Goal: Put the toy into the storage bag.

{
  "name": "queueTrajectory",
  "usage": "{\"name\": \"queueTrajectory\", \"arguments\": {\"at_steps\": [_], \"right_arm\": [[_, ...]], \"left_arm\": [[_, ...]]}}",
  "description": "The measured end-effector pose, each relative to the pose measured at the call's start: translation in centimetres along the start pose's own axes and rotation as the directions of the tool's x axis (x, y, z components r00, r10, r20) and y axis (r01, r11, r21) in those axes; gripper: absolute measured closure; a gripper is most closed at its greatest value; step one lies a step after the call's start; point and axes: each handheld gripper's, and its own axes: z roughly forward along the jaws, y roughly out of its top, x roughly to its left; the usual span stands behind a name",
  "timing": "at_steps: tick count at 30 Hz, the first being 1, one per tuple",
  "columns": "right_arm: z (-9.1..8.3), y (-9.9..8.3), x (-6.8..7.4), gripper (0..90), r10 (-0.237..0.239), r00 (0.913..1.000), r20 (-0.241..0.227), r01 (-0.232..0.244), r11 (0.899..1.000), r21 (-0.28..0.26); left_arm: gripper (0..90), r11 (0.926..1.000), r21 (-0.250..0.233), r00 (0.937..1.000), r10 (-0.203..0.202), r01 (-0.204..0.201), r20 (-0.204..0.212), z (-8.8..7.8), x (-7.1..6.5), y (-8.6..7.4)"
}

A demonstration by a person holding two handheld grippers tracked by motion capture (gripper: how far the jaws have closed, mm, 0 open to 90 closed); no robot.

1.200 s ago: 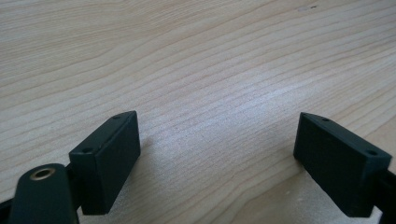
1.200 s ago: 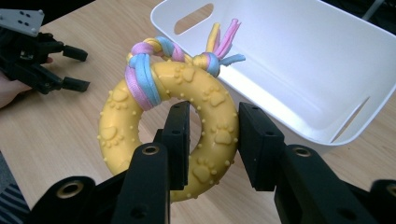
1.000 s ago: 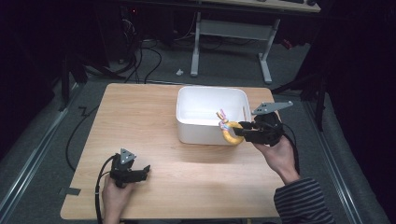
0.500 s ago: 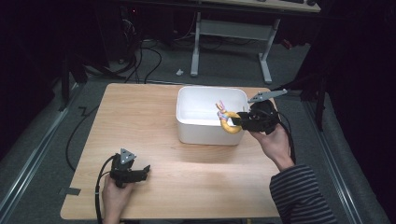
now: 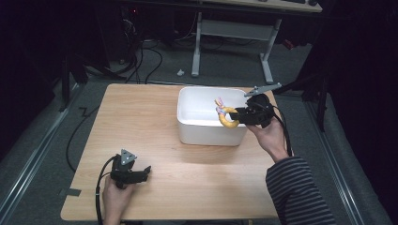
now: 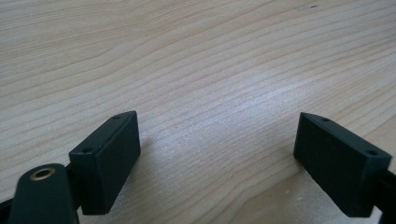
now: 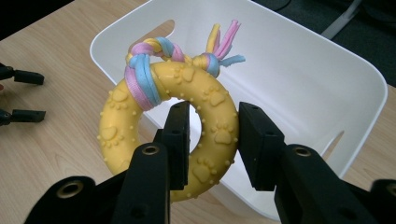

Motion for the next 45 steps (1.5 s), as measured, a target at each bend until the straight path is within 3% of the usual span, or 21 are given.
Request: {"name": "queueTrajectory", "arguments": {"at_steps": [11,19,29,34,38,45], "right_arm": [[1.6,0.8,-0.2,65.9,-0.004,0.9999,0.014,0.004,1.000,0.011],[2.5,1.2,-1.2,66.0,0.034,0.9994,-0.010,-0.035,0.999,-0.004],[4.2,1.3,-2.4,65.9,0.050,0.9984,0.025,-0.051,0.998,0.045],[4.7,1.2,-1.9,65.9,0.009,0.9986,0.052,-0.014,0.996,0.084],[4.8,1.5,-2.0,66.0,0.023,0.9985,0.050,-0.028,0.995,0.095],[5.8,1.6,-1.7,70.1,0.004,0.9989,0.046,-0.010,0.992,0.125]], "left_arm": [[15.0,1.0000,-0.001,1.0000,-0.001,0.001,-0.001,0.0,0.0,0.0],[15.1,1.0000,-0.002,1.0000,0.002,-0.002,0.000,0.0,-0.1,0.0],[15.1,1.0000,-0.001,1.0000,0.001,-0.001,0.003,-0.1,-0.1,-0.1],[15.1,1.0000,-0.001,1.0000,0.000,0.000,0.003,-0.1,-0.1,-0.1],[15.1,1.0000,-0.001,1.0000,0.001,-0.001,0.003,-0.1,-0.1,-0.1],[15.1,1.0000,-0.001,1.0000,0.002,-0.002,0.004,-0.1,-0.1,-0.1]]}}
